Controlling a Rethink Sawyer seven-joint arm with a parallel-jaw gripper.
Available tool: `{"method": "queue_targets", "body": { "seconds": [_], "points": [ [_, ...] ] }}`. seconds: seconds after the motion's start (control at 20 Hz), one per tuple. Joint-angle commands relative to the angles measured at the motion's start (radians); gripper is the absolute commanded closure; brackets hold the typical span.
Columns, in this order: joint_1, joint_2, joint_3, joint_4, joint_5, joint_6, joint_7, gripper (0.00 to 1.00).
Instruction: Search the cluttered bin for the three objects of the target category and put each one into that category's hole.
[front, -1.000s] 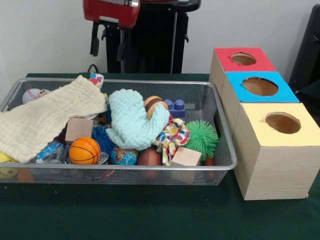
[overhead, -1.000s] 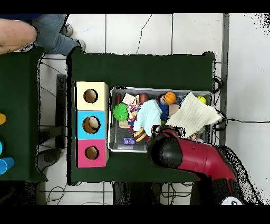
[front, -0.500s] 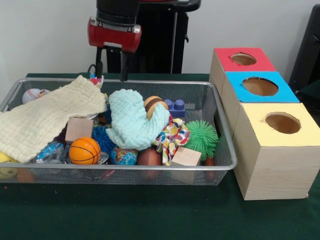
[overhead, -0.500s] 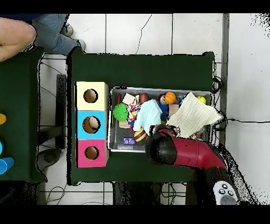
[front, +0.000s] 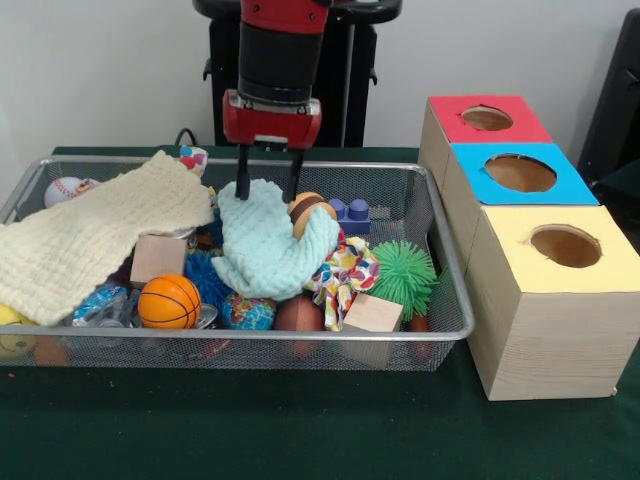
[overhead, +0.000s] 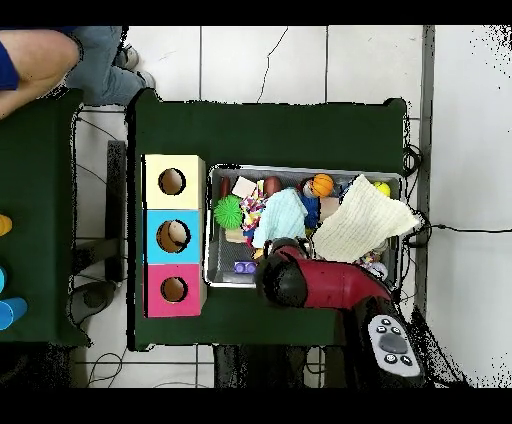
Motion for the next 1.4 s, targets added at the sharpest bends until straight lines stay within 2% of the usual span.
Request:
{"method": "queue_targets", "body": {
  "seconds": [0.05,0.45,0.75,1.0,1.05,1.2,1.25,1.3,1.4],
  "points": [
    [-0.001,0.130,0.005,-0.030,-0.028,-0.108,0.152,0.00],
    [0.001,0.195,-0.024,-0.090,-0.042,-0.179,0.120,0.00],
    [0.035,0.233,-0.080,-0.123,-0.022,-0.205,0.116,0.00],
    [0.019,0.242,-0.061,-0.136,-0.016,-0.194,0.104,0.00],
    [-0.004,0.237,-0.030,-0.127,-0.018,-0.177,0.100,1.00],
    [-0.010,0.226,-0.015,-0.125,-0.009,-0.158,0.103,1.00],
    [-0.025,0.206,-0.022,-0.066,-0.034,-0.196,0.114,1.00],
    [-0.027,0.198,-0.019,-0.056,-0.034,-0.195,0.116,1.00],
    [0.007,0.193,-0.003,-0.092,0.003,-0.147,0.118,1.00]
  ]
}}
